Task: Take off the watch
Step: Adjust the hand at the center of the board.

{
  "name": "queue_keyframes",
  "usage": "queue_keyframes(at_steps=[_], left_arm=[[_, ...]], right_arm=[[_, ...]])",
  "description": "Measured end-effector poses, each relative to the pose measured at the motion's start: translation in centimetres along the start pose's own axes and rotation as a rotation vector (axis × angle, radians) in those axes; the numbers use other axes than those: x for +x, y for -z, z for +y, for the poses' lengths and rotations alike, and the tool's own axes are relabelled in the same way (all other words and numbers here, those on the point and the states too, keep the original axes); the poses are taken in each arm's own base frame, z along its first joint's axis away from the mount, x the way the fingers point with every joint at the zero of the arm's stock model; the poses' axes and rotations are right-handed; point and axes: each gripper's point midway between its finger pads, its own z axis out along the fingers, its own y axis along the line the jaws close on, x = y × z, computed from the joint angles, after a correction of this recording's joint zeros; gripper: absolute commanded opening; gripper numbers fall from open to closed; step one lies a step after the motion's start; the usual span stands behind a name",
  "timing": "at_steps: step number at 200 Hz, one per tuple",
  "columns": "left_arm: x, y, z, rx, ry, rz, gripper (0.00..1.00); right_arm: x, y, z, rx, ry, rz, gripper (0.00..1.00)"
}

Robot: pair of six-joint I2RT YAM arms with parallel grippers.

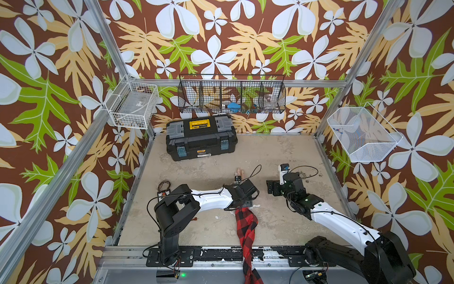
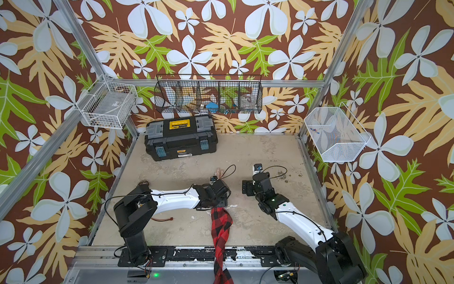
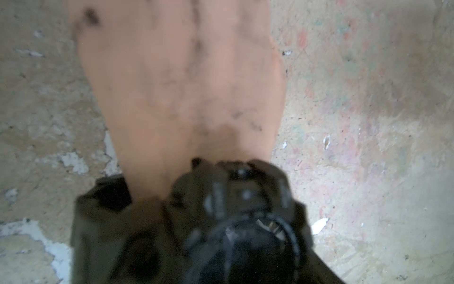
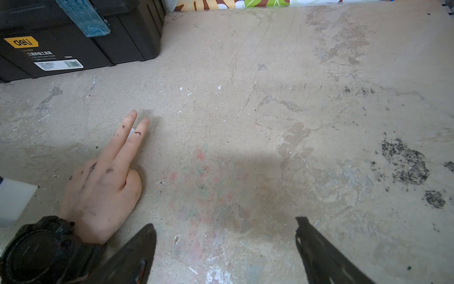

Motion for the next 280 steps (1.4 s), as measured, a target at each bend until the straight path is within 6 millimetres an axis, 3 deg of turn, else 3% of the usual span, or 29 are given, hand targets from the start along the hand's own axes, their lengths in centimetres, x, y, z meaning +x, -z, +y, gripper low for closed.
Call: queue_keyframes(at_steps=[59,121,144,164,190,251,280], left_arm=[[0.3,1.1,0.3,0.009,-0.008,0.011,0.46],[-0.8,4.3,-0.8,0.118,-0.047,-0.053,0.4],[-1.0,5.3,-1.6,0.202,-0.077,-0.069,0.38],[-1.1,6.1,-1.9,0.281,-0.091,-0.077,0.3],[-1.1,7.1,-2.0,0.398,-0.097,-0.088,0.28],[-1.8,11.0,-4.1,0.66,-0.132,-0.151,0.25],[-1.7,11.9,-4.8,0.718,-0.15,-0.162,0.24]], right_arm=[[-1.1,0.5,0.6,-0.026,-0.011,-0.024,0.9],[-1.9,1.3,2.5,-0.137,-0.043,-0.013,0.91],[-2.4,1.9,3.8,-0.236,-0.086,-0.009,0.91],[-2.9,2.6,5.2,-0.327,-0.131,-0.011,0.92],[-3.6,3.6,7.2,-0.46,-0.18,-0.023,0.92],[-2.2,4.2,10.2,-0.683,-0.345,0.041,0.92],[-1.9,4.0,11.5,-0.768,-0.418,0.094,0.87]])
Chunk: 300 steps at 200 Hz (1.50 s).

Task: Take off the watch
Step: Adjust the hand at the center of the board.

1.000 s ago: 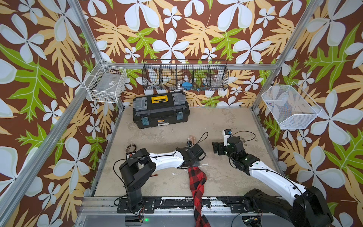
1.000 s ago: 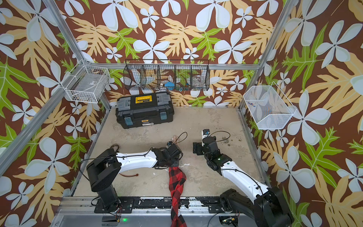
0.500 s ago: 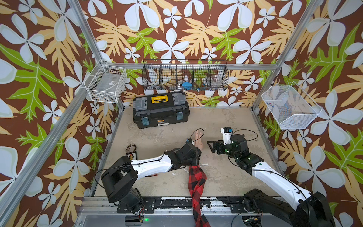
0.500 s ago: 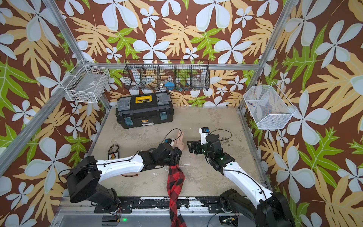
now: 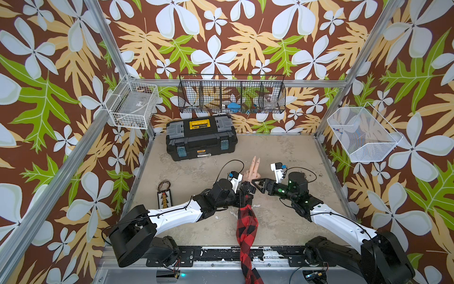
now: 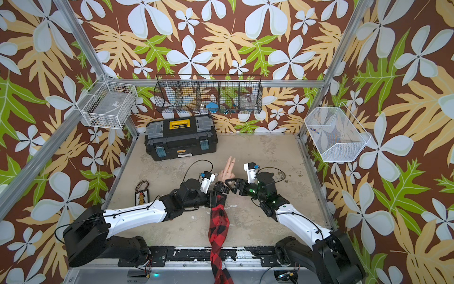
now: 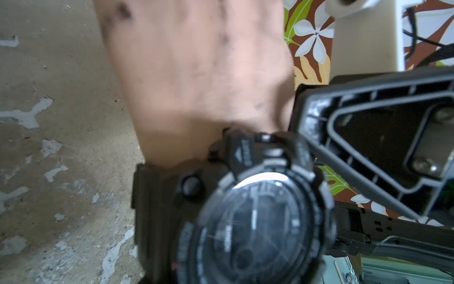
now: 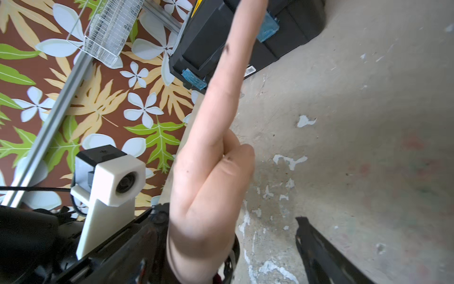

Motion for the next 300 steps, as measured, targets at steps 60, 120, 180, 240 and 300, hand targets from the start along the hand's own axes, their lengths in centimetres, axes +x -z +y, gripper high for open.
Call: queue_keyframes(at_steps=[60,120,180,240,300], left_arm=[[0.4,-0.3,-0.3,0.024,-0.005,0.019,0.23],[0.0,-0.2,-0.3,0.019,-0.006,0.004,0.22],[-0.3,-0.2,0.1,0.0,-0.002,-0.014,0.47],[-0.8,1.0,0.5,-0.02,0.013,-0.056,0.69],[-1.5,3.2,3.5,-0.128,0.031,-0.107,0.7]], right_arm=[[-0.2,-1.9,1.1,-0.058,-0.089,0.037,0.71],[0.5,-2.8,1.4,-0.053,-0.136,0.064,0.56],[0.0,-3.0,1.7,0.01,-0.098,0.077,0.17],[-0.8,-2.7,-2.4,0.368,0.021,0.122,0.11],[1.2,-3.3,-5.6,0.712,0.158,0.265,0.13]])
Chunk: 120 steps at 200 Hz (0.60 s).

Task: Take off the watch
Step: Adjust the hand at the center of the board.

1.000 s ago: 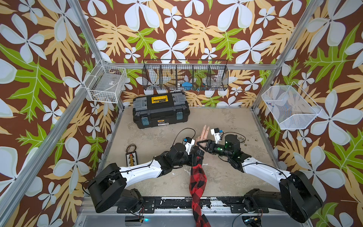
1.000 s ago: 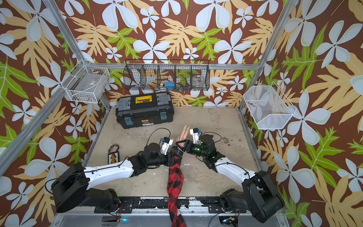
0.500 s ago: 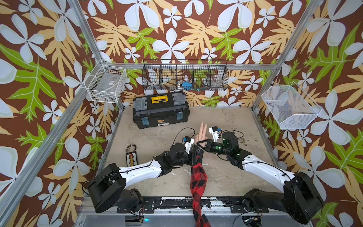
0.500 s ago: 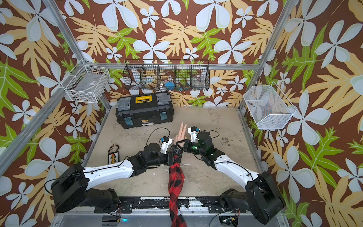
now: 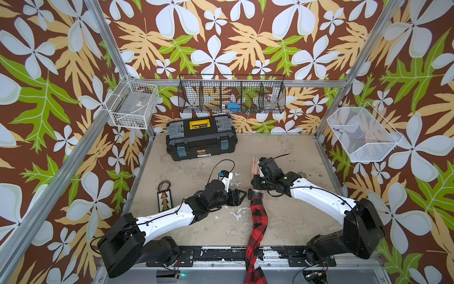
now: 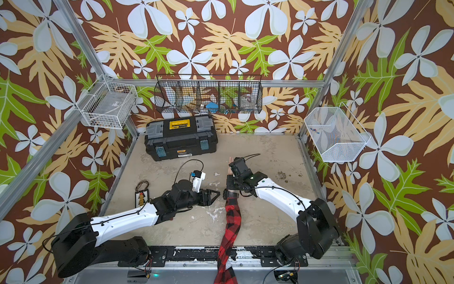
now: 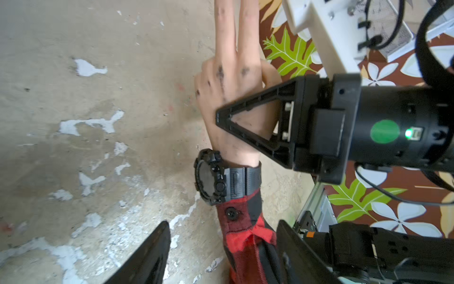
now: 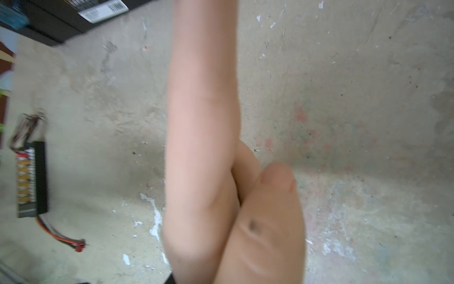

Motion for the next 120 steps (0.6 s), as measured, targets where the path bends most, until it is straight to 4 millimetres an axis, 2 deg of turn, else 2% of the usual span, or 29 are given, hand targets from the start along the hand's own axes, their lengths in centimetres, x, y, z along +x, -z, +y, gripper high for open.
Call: queue_keyframes(at_steps=[44,80,120], left_arm=[[-0.9,1.5,1.9,-0.057,0.015,-0.039,0.71],[-1.1,2.5,2.9,-0.094,0.007,-0.054,0.72],[-1.1,3.3,3.7,-0.132,-0.01,-0.062,0.73]], right_arm=[[1.3,-2.3,-0.3,0.245,0.119,0.064,0.13],[2.0,-3.9,0.1,0.406,0.231,0.086,0.18],[2.7,-5.1,1.6,0.516,0.329,0.093,0.41]])
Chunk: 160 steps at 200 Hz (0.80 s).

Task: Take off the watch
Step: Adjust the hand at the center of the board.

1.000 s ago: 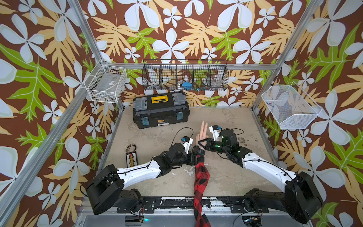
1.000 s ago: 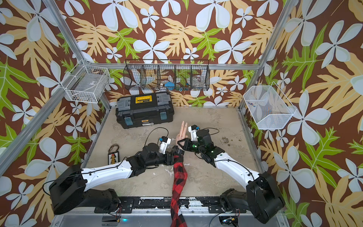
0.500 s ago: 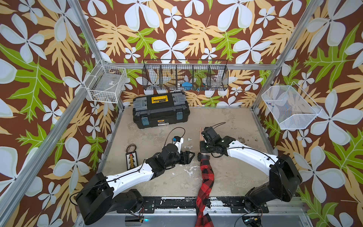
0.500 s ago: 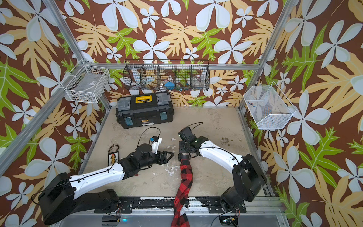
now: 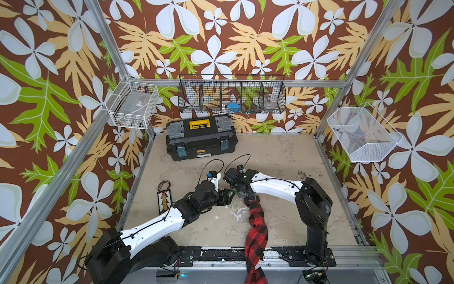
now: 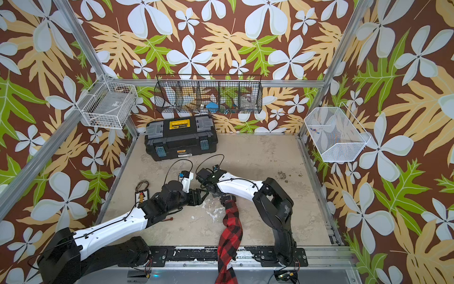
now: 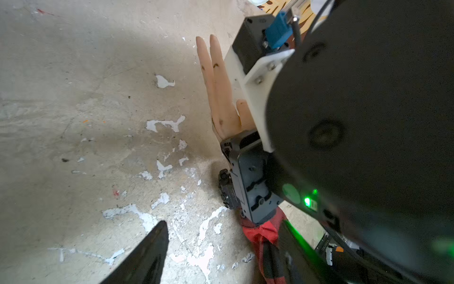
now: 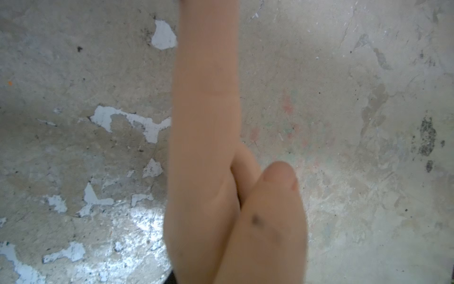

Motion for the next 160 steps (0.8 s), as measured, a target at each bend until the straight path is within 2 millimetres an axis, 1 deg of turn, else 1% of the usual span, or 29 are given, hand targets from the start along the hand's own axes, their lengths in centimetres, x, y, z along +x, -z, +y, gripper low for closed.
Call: queue_keyframes(at_steps=[13,32,58,72,81,89,131,160], left_arm=[[0.1,0.2,0.2,-0.007,-0.007,-0.002,0.73],[0.3,0.3,0.5,-0.017,-0.007,0.002,0.74],[0.5,0.3,0.9,-0.031,-0.008,0.007,0.74],[0.3,0.4,0.4,-0.013,-0.003,0.0,0.75],[-0.1,0.4,0.0,0.001,-0.002,-0.009,0.74],[-0.4,0.5,-0.4,0.016,-0.003,-0.017,0.74],[-1.8,0.9,-2.8,0.113,-0.007,-0.058,0.74],[-2.6,1.1,-5.4,0.224,-0.01,-0.07,0.73]], right_arm=[[0.0,0.3,0.7,-0.002,0.019,-0.001,0.46],[-0.5,1.1,1.4,-0.026,0.018,-0.013,0.5],[-0.8,2.5,2.5,-0.124,-0.009,-0.02,0.56],[-1.0,3.6,2.7,-0.18,-0.029,-0.033,0.64],[-1.1,4.1,2.7,-0.22,-0.046,-0.034,0.72],[-1.2,4.6,2.7,-0.248,-0.06,-0.037,0.75],[-2.0,7.0,2.1,-0.434,-0.164,-0.064,0.74],[-2.4,8.6,0.9,-0.594,-0.256,-0.11,0.73]])
